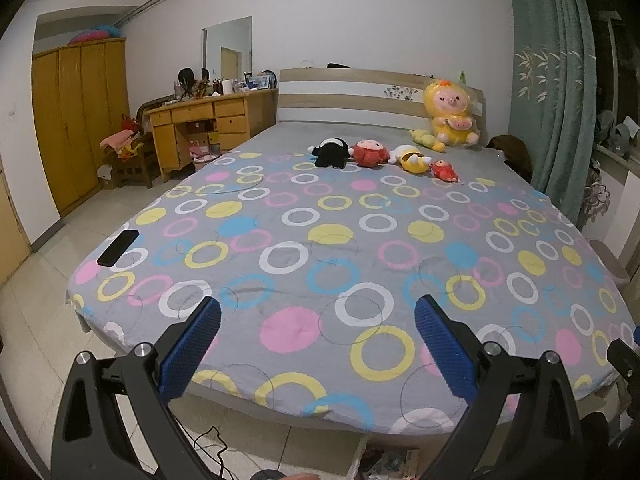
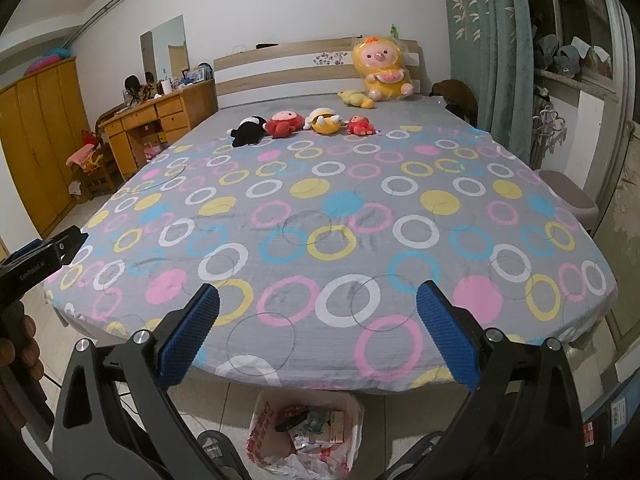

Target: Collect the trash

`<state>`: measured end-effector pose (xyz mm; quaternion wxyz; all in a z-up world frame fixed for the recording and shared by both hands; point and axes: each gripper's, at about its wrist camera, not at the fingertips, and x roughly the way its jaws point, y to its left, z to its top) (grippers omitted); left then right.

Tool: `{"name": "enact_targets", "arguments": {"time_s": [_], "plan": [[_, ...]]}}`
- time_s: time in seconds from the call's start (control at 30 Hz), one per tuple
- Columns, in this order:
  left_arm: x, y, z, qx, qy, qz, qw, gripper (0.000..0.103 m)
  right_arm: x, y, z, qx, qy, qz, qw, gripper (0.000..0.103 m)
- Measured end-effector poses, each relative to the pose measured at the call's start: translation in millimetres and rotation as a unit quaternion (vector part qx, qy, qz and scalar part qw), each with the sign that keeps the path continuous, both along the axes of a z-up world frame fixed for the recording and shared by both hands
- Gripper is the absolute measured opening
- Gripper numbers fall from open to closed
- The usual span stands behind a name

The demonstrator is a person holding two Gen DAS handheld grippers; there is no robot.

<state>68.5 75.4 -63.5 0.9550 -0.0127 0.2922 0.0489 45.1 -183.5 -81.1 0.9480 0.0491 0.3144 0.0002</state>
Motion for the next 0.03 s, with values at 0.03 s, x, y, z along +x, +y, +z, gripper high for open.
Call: {"name": "enact_targets", "arguments": {"time_s": [0.03], "plan": [[0.1, 0.3, -0.1, 0.001, -0.001, 0.001, 1.0000, 0.095, 0.0, 0.0, -0.1, 0.000, 0.000, 0.000, 1.000, 0.096]]}}
